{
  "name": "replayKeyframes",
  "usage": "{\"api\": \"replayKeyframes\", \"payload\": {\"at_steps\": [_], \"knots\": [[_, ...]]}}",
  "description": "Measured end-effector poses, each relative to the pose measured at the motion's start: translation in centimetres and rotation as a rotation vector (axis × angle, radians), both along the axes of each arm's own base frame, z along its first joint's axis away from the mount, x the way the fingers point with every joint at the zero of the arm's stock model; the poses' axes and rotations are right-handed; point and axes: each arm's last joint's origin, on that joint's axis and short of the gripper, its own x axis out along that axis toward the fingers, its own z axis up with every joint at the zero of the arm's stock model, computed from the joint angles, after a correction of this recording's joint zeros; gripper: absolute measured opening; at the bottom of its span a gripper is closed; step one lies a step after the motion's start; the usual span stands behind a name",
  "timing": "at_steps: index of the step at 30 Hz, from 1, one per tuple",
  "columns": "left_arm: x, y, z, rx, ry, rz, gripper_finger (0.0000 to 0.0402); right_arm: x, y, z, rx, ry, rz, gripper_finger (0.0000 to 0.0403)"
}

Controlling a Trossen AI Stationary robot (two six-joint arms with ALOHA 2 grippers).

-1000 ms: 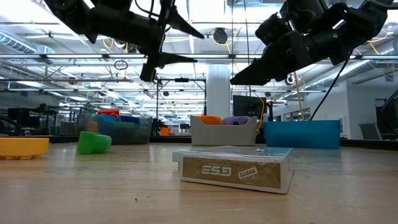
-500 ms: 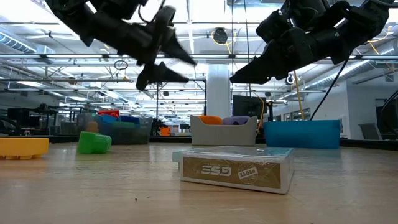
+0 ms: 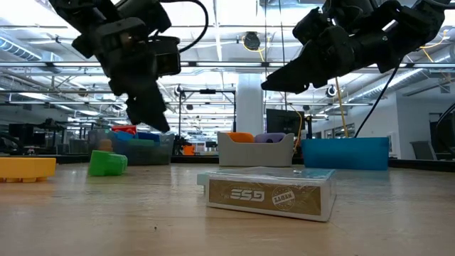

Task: Pick & Place Toys
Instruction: Put the green gamepiece into the black bin

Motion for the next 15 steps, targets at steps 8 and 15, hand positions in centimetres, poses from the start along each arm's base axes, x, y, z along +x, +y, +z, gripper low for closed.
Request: {"api": "replayKeyframes", "payload": {"at_steps": [8, 15], "knots": [[-1.4, -0.2, -0.8, 0.377, 0.032, -0.460, 0.0232, 0.0, 0.5, 0.0, 0.004, -0.003, 0.018, 0.0212], [-2.1, -1.8, 0.9, 0.760, 0.190, -0.768, 0.0232, 0.0, 0.5, 0.1, -0.001, -0.007, 0.020, 0.0212]]}}
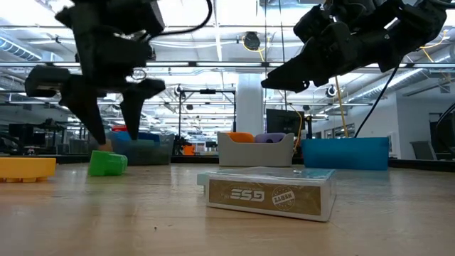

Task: Pick & Place Toys
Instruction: Put the green gamepiece into the black bin

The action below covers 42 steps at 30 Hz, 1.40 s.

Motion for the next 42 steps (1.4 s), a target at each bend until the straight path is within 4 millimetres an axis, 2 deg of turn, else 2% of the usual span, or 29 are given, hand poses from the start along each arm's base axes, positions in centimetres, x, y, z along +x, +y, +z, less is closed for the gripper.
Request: {"api": "replayKeyframes", "payload": {"at_steps": [4, 14, 20, 28, 33, 35, 39, 42], "knots": [[-0.1, -0.6, 0.3, 0.066, 0.020, -0.110, 0.0232, 0.0, 0.0, 0.0, -0.012, -0.001, 0.003, 0.0212], [0.9, -0.4, -3.4, 0.133, 0.147, -0.253, 0.0232, 0.0, 0.0, 0.0, -0.011, 0.000, 0.003, 0.0212], [1.4, 0.0, -4.2, 0.164, 0.164, -0.262, 0.0232, 0.0, 0.0, 0.0, -0.011, 0.000, 0.003, 0.0212], [1.4, 0.1, -4.2, 0.160, 0.166, -0.245, 0.0230, 0.0, 0.0, 0.0, -0.012, 0.002, 0.002, 0.0212], [1.8, 0.2, -4.0, 0.150, 0.143, -0.190, 0.0188, 0.0, 0.0, -0.1, -0.011, 0.008, 0.003, 0.0212], [2.3, 0.4, -3.7, 0.132, 0.115, -0.160, 0.0169, 0.0, 0.0, -0.1, -0.011, 0.008, 0.002, 0.0212], [2.8, 1.0, -2.9, 0.101, 0.100, -0.106, 0.0169, 0.0, 0.0, -0.1, -0.011, 0.008, 0.002, 0.0212], [2.9, 1.8, -1.5, 0.096, 0.065, -0.072, 0.0169, 0.0, 0.0, -0.1, -0.011, 0.008, 0.002, 0.0212]]}}
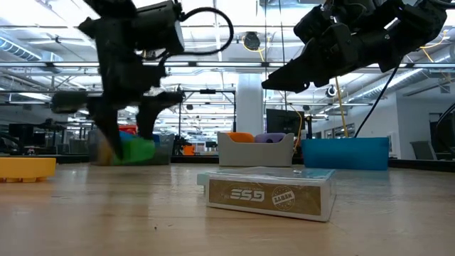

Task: Pick & Place Toys
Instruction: Put the green gamepiece into the black bin

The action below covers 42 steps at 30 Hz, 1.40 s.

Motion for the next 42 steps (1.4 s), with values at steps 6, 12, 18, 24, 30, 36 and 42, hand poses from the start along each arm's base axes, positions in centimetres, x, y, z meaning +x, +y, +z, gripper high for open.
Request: {"api": "replayKeyframes", "payload": {"at_steps": [6, 12, 18, 24, 30, 36, 42], "knots": [[-1.6, 3.4, 3.9, 0.005, -0.116, 0.155, 0.0174, 0.0, 0.0, 0.0, 0.000, -0.001, 0.000, 0.0212], [-4.9, 8.7, 7.4, 0.025, -0.231, 0.474, 0.0170, 0.0, 0.0, 0.0, 0.000, -0.002, 0.001, 0.0212], [-7.6, 13.5, 8.0, 0.038, -0.260, 0.756, 0.0176, 0.0, 0.2, 0.1, 0.000, -0.014, 0.006, 0.0212], [-9.0, 17.1, 7.1, 0.027, -0.248, 0.910, 0.0180, 0.0, 0.2, 0.2, 0.000, -0.016, 0.006, 0.0212], [-9.4, 19.0, 5.7, 0.004, -0.219, 1.030, 0.0182, 0.0, 0.2, 0.2, 0.004, -0.016, 0.005, 0.0212], [-9.6, 19.9, 5.2, -0.010, -0.230, 1.142, 0.0183, 0.0, 0.2, 0.2, 0.004, -0.016, 0.005, 0.0212], [-9.8, 20.0, 5.2, -0.012, -0.224, 1.147, 0.0183, 0.0, 0.2, 0.1, 0.004, -0.012, 0.005, 0.0212]]}}
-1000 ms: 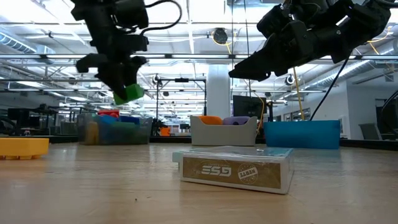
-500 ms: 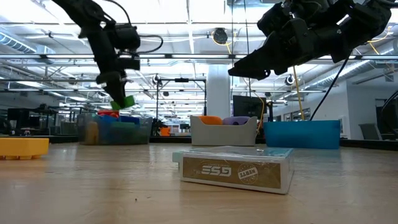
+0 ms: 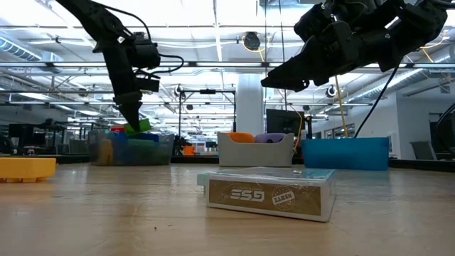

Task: Pick & Place Toys
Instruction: Put the green gamepiece into the black bin

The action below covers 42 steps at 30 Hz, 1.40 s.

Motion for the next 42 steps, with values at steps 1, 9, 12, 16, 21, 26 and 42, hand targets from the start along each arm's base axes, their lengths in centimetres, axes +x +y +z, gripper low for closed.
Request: {"api": "replayKeyframes", "payload": {"at_steps": [1, 9, 12, 16, 21, 26, 42], "knots": [[0.0, 0.0, 0.0, 0.000, 0.001, -0.002, 0.0184, 0.0, 0.0, 0.0, 0.000, 0.003, 0.000, 0.0212], [-0.1, 0.0, 0.0, 0.008, 0.010, 0.072, 0.0188, 0.0, 0.0, 0.0, 0.000, 0.004, 0.000, 0.0212], [-0.2, -0.1, -0.1, 0.010, 0.028, 0.126, 0.0207, 0.0, 0.0, 0.0, 0.000, 0.004, 0.000, 0.0212], [-0.1, -0.5, -0.2, 0.010, 0.058, 0.148, 0.0244, 0.0, 0.0, 0.0, 0.000, 0.004, 0.000, 0.0212], [0.7, -1.5, -0.2, 0.004, 0.054, 0.119, 0.0282, 0.0, 0.0, 0.0, 0.000, 0.004, 0.000, 0.0212], [1.8, -2.8, -0.2, -0.029, 0.003, 0.165, 0.0295, 0.0, 0.0, 0.0, 0.018, 0.005, -0.004, 0.0212], [3.8, -5.5, -0.2, -0.080, -0.071, 0.177, 0.0296, 0.0, 0.0, 0.0, 0.022, 0.005, -0.005, 0.0212]]}}
